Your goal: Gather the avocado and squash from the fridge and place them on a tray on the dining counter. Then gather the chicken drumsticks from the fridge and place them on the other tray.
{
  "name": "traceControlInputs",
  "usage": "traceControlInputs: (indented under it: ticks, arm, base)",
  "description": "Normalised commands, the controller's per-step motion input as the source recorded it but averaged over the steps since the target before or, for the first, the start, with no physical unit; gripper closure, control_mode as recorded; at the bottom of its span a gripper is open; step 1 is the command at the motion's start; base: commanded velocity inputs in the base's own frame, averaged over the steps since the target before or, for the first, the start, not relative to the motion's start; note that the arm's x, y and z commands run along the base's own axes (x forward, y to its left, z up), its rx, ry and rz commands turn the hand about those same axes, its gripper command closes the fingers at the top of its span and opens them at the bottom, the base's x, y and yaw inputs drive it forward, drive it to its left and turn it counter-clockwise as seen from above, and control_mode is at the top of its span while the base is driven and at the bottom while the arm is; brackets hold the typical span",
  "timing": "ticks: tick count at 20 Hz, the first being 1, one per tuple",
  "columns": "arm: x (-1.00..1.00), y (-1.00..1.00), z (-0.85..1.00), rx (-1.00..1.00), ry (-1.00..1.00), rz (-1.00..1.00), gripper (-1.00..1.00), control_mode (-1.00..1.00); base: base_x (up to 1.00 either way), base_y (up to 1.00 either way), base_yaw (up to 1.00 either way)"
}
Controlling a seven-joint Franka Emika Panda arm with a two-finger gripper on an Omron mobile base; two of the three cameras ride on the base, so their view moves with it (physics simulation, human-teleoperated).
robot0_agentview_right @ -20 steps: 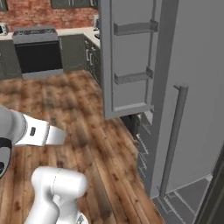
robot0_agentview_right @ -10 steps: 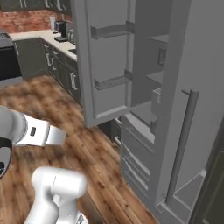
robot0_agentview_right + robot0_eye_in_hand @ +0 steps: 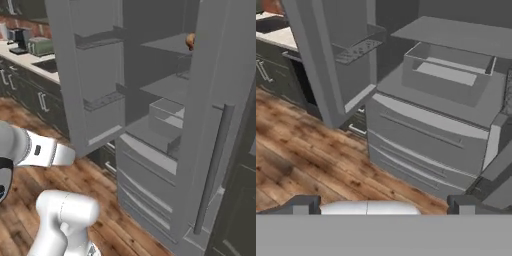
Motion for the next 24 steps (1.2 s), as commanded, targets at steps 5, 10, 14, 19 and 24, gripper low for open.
traceControlInputs:
  ticks: [5, 10, 14, 19, 24]
  arm:
    - [0.00, 0.00, 0.00, 0.00, 0.00, 0.00, -1.00, 1.00]
    - [0.00, 0.00, 0.00, 0.00, 0.00, 0.00, -1.00, 1.00]
    - [0.00, 0.00, 0.00, 0.00, 0.00, 0.00, -1.00, 1.00]
    - [0.00, 0.00, 0.00, 0.00, 0.00, 0.00, -1.00, 1.00]
    - [0.00, 0.00, 0.00, 0.00, 0.00, 0.00, -1.00, 1.00]
  base:
    - [0.63, 0.16, -0.40]
    - [0.61, 0.04, -0.36]
    - [0.58, 0.00, -0.36]
    - [0.58, 0.14, -0.37]
    - [0.45, 0.34, -0.36]
